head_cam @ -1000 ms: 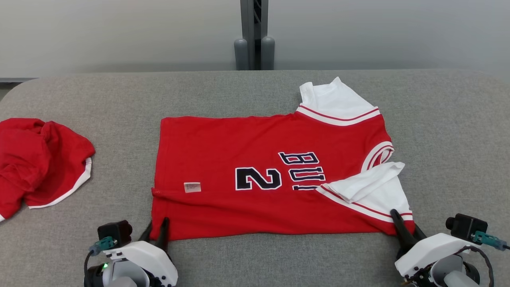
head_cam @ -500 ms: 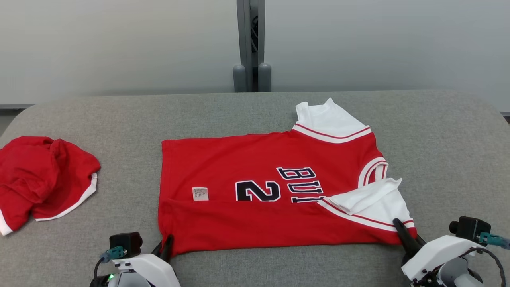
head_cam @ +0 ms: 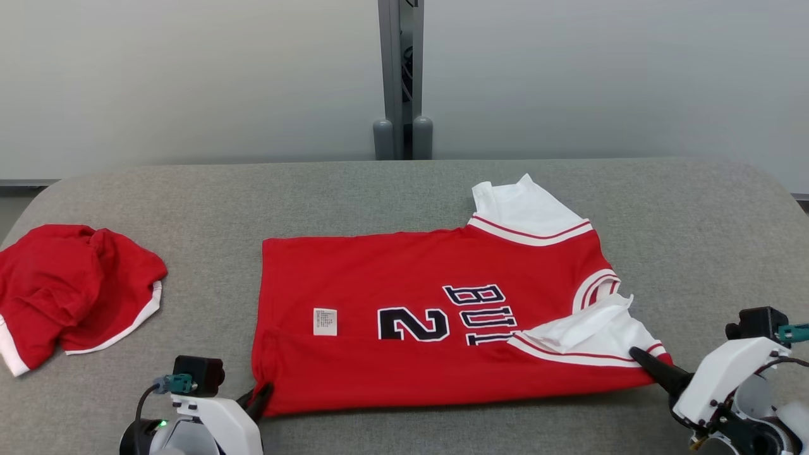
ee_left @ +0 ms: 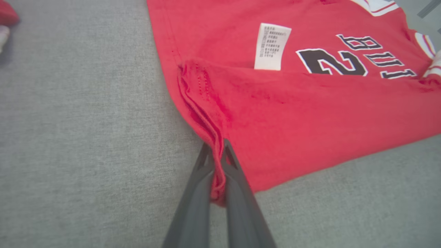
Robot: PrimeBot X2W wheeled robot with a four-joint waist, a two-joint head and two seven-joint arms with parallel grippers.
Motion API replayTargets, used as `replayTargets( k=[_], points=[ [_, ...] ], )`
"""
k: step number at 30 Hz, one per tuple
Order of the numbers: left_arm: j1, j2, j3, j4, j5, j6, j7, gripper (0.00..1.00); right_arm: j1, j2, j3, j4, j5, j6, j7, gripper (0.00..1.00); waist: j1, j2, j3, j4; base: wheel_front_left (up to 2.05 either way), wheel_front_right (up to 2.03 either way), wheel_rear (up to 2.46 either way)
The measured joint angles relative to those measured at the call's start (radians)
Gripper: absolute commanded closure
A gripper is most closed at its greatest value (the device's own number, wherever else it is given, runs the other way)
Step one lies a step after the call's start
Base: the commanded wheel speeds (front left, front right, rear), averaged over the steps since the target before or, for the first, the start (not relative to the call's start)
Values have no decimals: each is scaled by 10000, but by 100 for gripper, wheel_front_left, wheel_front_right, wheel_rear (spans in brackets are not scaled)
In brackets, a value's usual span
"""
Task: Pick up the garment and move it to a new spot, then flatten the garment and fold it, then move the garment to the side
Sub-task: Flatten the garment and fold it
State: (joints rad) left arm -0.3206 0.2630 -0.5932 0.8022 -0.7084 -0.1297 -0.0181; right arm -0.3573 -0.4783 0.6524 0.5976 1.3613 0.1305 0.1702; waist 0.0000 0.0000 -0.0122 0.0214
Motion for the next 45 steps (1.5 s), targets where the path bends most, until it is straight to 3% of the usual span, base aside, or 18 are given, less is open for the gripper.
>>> replayTargets(
  k=[3, 5, 9, 11, 23, 24, 25, 26, 27, 31, 37, 42, 45],
  points=[
    [218, 456, -288, -796, -380, 0, 667, 100, 179, -360, -77, -261, 468, 0, 738, 100, 0, 0, -26, 78, 0, 0, 0],
    [514, 1110, -523, -1824, -880, -2, 1557, 100, 621, -692, -171, -596, 1223, 0, 1904, 100, 0, 0, -70, 149, 0, 0, 0],
    [936, 1889, -612, -2823, -1198, 0, 2485, 100, 1247, -1160, -221, -1258, 2105, 2, 3133, 100, 0, 0, -126, 173, 0, 0, 0],
    [1128, 2098, -665, -3170, -1321, 0, 2867, 100, 1506, -1306, -224, -1292, 2437, 2, 3572, 100, 0, 0, -150, 154, 0, 0, 0],
    [2174, 2897, -746, -4991, -1944, 476, 4211, 100, 2224, -1862, -4, -1743, 2972, 2, 3854, 100, 0, 0, -192, 62, 0, 0, 0],
    [2200, 2924, -702, -5079, -1964, 598, 4211, 87, 2230, -1862, 6, -1762, 2978, 2, 3816, 100, 0, 0, -188, 62, 0, 0, 0],
    [2217, 2951, -686, -5150, -1969, 690, 4213, 58, 2230, -1864, 12, -1722, 3005, 2, 3735, 81, 0, 0, -185, 60, 0, 0, 0],
    [2217, 2951, -686, -5150, -1969, 690, 4213, 11, 2230, -1864, 12, -1722, 3005, 2, 3735, 1, 0, 0, -185, 60, 0, 0, 0],
    [2260, 2982, -688, -5219, -1948, 746, 4213, 0, 2228, -1875, 35, -1685, 2995, 2, 3647, 0, 0, 0, -182, 57, 0, 0, 0],
    [2364, 3145, -667, -5373, -1937, 961, 4318, 0, 2198, -1881, 46, -1404, 3149, -4, 3498, 0, 0, 0, -184, 44, 0, 0, 0],
    [2336, 3442, -449, -5605, -1626, 1342, 4002, 0, 1693, -2046, -29, -750, 2709, -8, 2441, 0, 0, 0, -184, 40, 0, 0, 0],
    [1868, 3124, 324, -5586, -1375, 1956, 2479, 0, 1036, -2057, -372, -1210, 1473, -8, 314, 0, 0, 0, -193, 27, 0, 0, 0],
    [1637, 2723, 663, -5465, -1181, 2015, 1206, 0, 756, -2036, -345, -1620, 125, -8, -1260, 0, 0, 0, -212, -30, 0, 0, 0]
  ],
)
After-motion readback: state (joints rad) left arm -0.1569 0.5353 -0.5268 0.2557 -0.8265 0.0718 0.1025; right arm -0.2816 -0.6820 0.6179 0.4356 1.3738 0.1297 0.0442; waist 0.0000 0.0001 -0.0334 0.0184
